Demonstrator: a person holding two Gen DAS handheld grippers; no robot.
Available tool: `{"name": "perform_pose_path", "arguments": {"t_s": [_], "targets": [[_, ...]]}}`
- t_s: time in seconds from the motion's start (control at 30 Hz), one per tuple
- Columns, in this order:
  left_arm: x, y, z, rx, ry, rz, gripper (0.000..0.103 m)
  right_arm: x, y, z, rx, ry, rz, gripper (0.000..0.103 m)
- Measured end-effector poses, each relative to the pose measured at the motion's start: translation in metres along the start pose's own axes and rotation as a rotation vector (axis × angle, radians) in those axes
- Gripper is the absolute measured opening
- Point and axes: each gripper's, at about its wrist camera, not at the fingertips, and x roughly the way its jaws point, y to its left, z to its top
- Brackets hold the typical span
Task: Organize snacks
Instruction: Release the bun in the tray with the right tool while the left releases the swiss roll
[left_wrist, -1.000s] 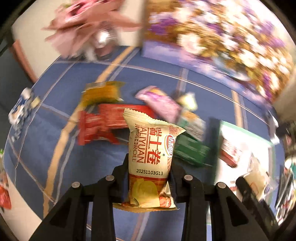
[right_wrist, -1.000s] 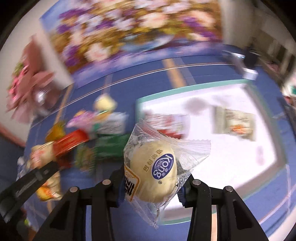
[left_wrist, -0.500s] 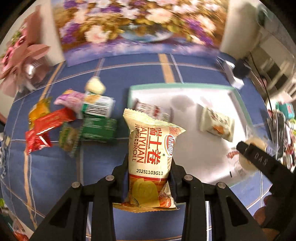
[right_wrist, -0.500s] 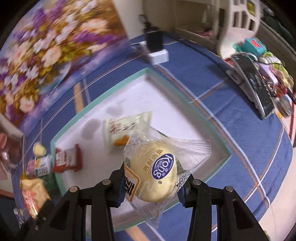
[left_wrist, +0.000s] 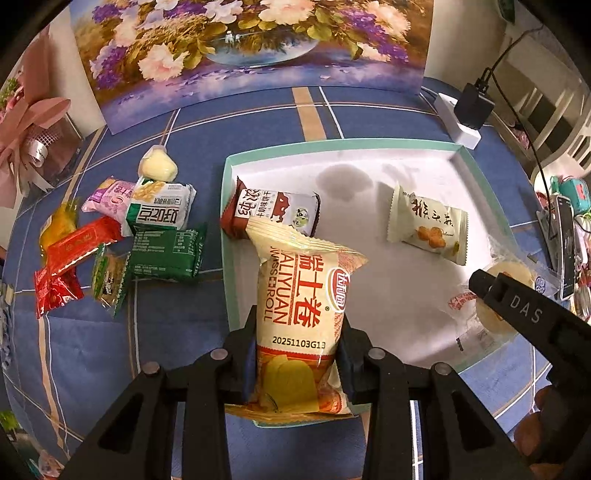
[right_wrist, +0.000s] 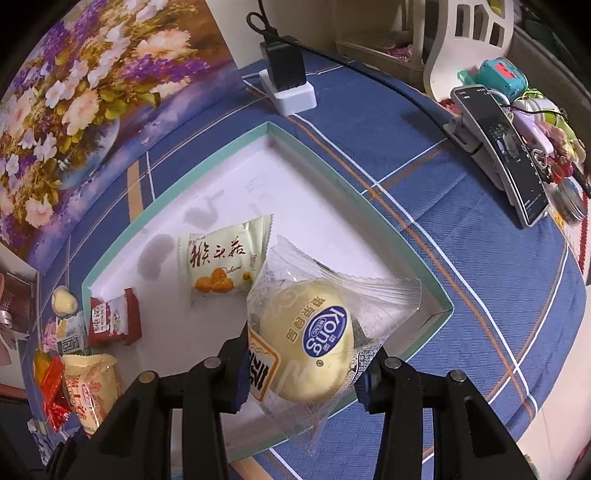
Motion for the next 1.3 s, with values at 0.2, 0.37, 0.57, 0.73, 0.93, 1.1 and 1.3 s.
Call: {"name": "perform_pose_path", "arguments": {"t_s": [0.2, 0.37, 0.57, 0.73, 0.93, 1.1, 1.3], "targets": [[-0.006, 0.001, 0.003, -0.012, -0.020, -0.013, 0.060, 0.003, 0.001, -0.001, -0.005, 0.009, 0.014, 0.049], [-0.008, 0.008, 0.005, -0.035, -0.023, -0.003, 0.060, 0.006, 0.003, -0.002, -0.013, 0.018, 0.011, 0.049], [-0.002, 0.032, 0.007, -0.126, -0.006, 0.044, 0.085, 0.007, 0.007, -0.003, -0.022, 0.009, 0.032, 0.067], [0.003, 0.057, 0.008, -0.204, 0.006, 0.072, 0.090, 0.006, 0.013, -0.004, -0.048, -0.007, 0.047, 0.077], [0.006, 0.083, 0.007, -0.266, 0.008, 0.136, 0.092, 0.004, 0.017, -0.006, -0.056, -0.022, 0.058, 0.089], [0.008, 0.110, 0.006, -0.310, 0.014, 0.202, 0.093, 0.001, 0.021, -0.007, -0.065, -0.038, 0.067, 0.091], [0.007, 0.149, 0.000, -0.405, 0.002, 0.270, 0.103, -0.002, 0.026, -0.009, -0.074, -0.060, 0.084, 0.103]]}}
